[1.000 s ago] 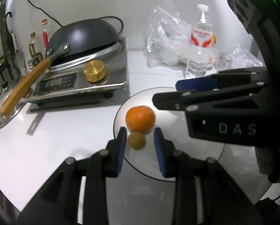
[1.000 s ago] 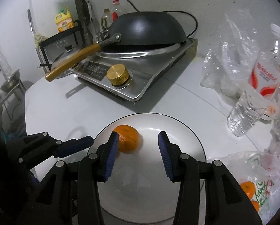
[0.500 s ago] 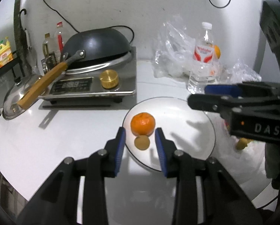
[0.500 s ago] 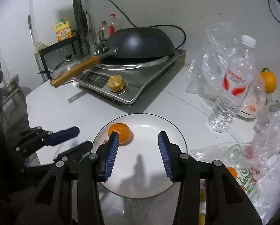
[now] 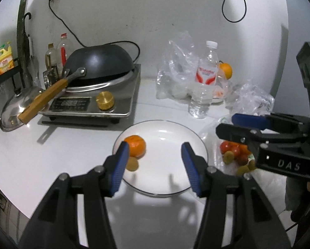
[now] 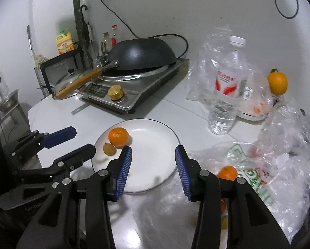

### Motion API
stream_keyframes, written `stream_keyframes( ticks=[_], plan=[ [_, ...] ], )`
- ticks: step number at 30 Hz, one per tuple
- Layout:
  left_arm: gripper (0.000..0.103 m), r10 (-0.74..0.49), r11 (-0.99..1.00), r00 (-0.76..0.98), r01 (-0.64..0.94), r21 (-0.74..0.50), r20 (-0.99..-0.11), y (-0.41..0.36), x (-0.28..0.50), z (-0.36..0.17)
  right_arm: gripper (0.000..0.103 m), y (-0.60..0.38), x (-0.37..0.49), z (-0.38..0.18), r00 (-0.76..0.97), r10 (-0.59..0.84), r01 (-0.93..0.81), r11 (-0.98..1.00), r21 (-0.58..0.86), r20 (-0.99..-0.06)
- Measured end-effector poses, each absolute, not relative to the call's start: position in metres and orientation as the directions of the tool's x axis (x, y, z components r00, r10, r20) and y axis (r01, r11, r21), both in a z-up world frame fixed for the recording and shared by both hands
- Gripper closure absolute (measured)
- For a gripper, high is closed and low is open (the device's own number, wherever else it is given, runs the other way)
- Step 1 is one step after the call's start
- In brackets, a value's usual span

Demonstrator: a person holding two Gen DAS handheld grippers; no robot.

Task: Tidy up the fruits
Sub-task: 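Move both open tools back from the plate to the fruit on the bag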

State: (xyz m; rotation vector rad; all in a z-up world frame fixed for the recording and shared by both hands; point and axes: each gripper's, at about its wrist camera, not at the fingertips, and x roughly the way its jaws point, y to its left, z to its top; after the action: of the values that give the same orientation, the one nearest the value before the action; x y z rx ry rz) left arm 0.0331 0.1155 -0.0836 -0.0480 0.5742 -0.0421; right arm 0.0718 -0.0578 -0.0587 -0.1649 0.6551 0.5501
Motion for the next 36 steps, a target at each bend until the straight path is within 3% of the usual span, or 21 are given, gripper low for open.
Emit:
stream_keyframes(
  ticks=[36],
  plan=[
    [0.049, -0.114, 0.989, 0.814, 0.148, 0.013, -0.569, 0.013, 0.038, -0.081, 0.057, -0.168, 0.053, -0.067, 0.705, 0.386, -0.431, 0.900, 0.073, -0.596]
  ],
)
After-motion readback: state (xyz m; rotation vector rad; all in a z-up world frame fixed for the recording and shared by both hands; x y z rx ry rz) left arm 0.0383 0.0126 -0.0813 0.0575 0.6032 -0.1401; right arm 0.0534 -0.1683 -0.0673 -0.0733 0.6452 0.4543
